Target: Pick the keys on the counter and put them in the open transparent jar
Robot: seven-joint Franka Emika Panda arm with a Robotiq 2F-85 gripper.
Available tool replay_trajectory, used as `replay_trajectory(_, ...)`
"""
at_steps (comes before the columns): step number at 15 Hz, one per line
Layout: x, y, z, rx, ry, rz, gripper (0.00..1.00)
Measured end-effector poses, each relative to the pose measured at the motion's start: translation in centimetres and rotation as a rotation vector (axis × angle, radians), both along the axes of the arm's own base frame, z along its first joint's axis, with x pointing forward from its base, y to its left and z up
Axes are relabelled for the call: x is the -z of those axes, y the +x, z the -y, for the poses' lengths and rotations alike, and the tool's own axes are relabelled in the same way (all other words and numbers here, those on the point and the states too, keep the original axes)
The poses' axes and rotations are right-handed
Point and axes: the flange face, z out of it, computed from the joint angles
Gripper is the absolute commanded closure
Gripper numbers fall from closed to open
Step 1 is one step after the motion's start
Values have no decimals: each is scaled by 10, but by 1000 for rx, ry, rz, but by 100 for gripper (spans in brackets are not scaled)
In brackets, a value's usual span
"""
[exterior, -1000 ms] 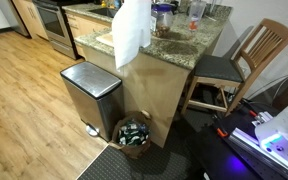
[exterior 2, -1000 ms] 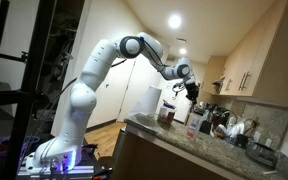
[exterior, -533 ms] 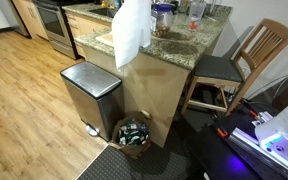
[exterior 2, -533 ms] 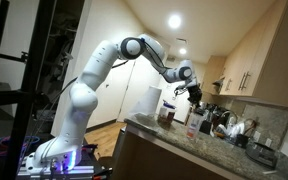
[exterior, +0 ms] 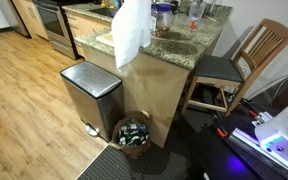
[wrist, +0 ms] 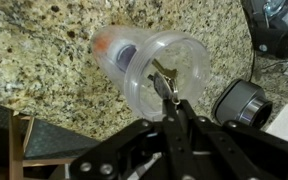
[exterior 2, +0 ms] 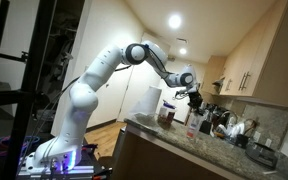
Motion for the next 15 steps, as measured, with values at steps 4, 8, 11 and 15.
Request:
replay_trajectory(4,4,11,-2,16,4,14,96)
replay_trajectory(8,23,22,-5,19,26,-7,60)
replay_trajectory(11,33,26,-6,23,28,-29,38)
replay_trajectory(15,13,19,2,58,24,0,32)
